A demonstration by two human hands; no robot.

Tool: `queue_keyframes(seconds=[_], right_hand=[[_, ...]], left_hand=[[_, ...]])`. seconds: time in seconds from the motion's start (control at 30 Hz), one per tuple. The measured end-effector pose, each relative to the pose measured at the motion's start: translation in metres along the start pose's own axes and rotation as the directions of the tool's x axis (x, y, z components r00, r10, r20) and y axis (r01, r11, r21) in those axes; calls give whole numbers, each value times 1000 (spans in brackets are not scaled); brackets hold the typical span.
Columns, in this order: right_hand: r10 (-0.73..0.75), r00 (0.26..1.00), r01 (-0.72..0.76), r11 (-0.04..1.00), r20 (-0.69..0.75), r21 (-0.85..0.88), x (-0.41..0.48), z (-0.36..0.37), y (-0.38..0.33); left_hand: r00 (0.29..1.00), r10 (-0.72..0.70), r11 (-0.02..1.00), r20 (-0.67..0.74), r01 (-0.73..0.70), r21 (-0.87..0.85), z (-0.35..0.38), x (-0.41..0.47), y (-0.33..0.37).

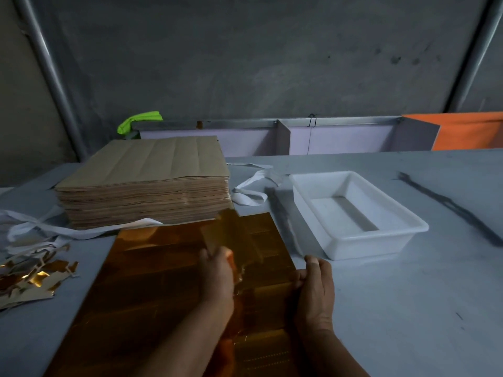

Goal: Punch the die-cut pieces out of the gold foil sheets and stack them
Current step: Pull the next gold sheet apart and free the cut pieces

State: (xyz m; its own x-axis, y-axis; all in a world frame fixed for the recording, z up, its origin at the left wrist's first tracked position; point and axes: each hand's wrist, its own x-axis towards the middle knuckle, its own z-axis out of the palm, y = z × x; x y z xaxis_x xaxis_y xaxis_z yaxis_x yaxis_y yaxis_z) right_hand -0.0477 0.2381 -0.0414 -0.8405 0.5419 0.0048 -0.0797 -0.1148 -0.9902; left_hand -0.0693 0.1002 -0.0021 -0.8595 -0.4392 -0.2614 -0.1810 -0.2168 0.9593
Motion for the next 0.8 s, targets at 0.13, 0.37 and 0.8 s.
queue_keyframes(seconds=[0.13,0.37,0.8], right_hand=[[6,1000,-6,1000,16,4,0,0,-1],[59,998,-59,998,22,26,-1,-2,-6],[500,856,-506,756,133,416,15,-20,-35]], left_hand=[[984,-128,979,-128,104,-177,-21,24,7],[978,-147,986,-147,134,-98,-36,33,-9],[987,-151,975,-61,139,-174,-46,35,-17]])
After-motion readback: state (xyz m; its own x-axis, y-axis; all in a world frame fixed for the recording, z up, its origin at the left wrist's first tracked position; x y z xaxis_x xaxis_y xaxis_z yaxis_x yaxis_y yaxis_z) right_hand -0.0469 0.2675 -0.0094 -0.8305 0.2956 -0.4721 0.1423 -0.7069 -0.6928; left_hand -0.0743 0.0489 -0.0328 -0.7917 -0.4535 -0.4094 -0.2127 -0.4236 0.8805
